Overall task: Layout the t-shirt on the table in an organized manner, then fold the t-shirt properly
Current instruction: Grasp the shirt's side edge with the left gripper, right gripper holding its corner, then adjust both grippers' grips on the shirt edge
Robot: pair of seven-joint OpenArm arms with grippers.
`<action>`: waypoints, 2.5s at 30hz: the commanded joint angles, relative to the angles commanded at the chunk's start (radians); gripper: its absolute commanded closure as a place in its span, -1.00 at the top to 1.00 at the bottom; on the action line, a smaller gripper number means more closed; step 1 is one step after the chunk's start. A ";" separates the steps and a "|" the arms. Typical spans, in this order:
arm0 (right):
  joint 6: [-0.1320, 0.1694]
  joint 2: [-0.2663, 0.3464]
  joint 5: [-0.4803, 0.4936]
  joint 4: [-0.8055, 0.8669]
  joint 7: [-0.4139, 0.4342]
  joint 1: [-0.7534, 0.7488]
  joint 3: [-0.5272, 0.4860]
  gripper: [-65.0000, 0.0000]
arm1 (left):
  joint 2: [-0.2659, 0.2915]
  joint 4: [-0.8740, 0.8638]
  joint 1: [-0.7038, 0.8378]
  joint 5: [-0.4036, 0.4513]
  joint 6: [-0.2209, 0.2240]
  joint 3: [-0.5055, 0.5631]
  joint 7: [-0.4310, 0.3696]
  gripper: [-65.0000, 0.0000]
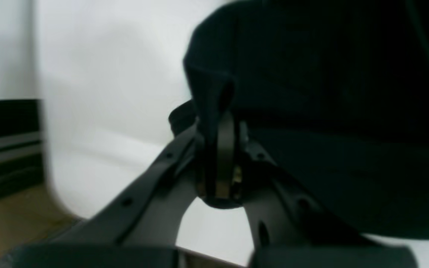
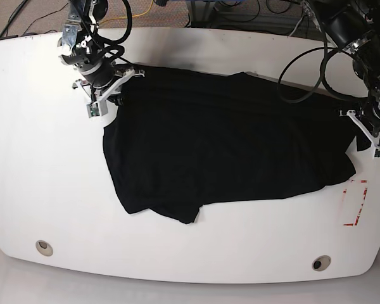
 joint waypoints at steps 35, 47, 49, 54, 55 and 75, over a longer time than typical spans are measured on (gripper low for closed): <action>-0.002 0.046 0.072 -0.089 -0.051 0.058 0.012 0.49 | -0.046 0.121 -0.155 -0.002 -0.110 0.006 0.120 -1.00; 0.000 0.049 0.371 -0.058 -0.051 -0.127 0.012 0.49 | -0.046 0.120 -0.140 -0.002 -0.110 0.006 0.120 -1.00; 0.000 0.051 0.419 -0.058 -0.051 -0.152 0.012 0.49 | -0.046 0.120 -0.140 -0.002 -0.110 0.015 0.120 -1.00; 0.000 0.077 0.488 -0.066 -0.051 -0.187 0.011 0.49 | -0.046 0.120 -0.138 -0.002 -0.110 0.035 0.120 -1.00; 0.000 0.078 0.488 -0.066 -0.051 -0.189 0.011 0.49 | -0.046 0.120 -0.135 -0.002 -0.110 0.034 0.120 -1.00; -0.002 0.078 0.486 -0.144 -0.051 -0.213 -0.149 0.48 | -0.046 0.120 -0.120 -0.003 -0.112 0.034 0.117 -1.00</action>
